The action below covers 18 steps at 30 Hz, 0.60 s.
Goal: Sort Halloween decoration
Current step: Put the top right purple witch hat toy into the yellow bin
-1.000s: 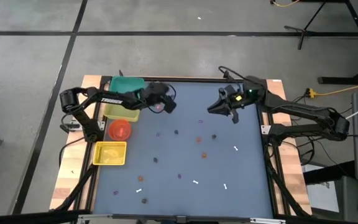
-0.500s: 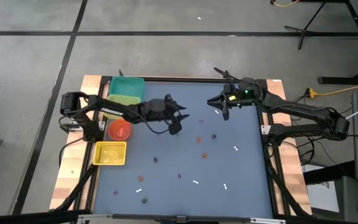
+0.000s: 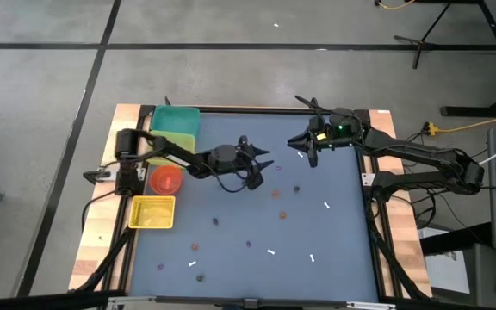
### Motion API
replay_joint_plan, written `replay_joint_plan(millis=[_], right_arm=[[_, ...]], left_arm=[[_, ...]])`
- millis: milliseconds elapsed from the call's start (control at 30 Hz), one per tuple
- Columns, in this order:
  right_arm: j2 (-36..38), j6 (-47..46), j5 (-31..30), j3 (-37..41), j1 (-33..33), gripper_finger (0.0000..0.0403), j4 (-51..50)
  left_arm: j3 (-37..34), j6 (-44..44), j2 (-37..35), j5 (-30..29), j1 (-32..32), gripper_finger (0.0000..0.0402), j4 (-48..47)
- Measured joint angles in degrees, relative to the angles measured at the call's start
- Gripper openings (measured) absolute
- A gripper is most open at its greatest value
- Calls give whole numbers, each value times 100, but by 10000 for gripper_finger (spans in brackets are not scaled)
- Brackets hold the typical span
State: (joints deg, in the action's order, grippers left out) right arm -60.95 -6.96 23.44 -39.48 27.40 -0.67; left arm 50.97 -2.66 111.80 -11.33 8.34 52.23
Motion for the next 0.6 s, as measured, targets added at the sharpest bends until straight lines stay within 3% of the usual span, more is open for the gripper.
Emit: replay_joint_plan(millis=[167, 333, 600], right_arm=[[0, 0, -4, 0, 0, 60, -4], [0, 0, 3, 0, 0, 60, -11], [0, 0, 4, 0, 0, 60, -129]], left_arm=[[812, 146, 588, 196, -5, 172, -172], [1507, 200, 1043, 202, 30, 172, -948], [1748, 174, 1278, 39, 128, 172, -1811]])
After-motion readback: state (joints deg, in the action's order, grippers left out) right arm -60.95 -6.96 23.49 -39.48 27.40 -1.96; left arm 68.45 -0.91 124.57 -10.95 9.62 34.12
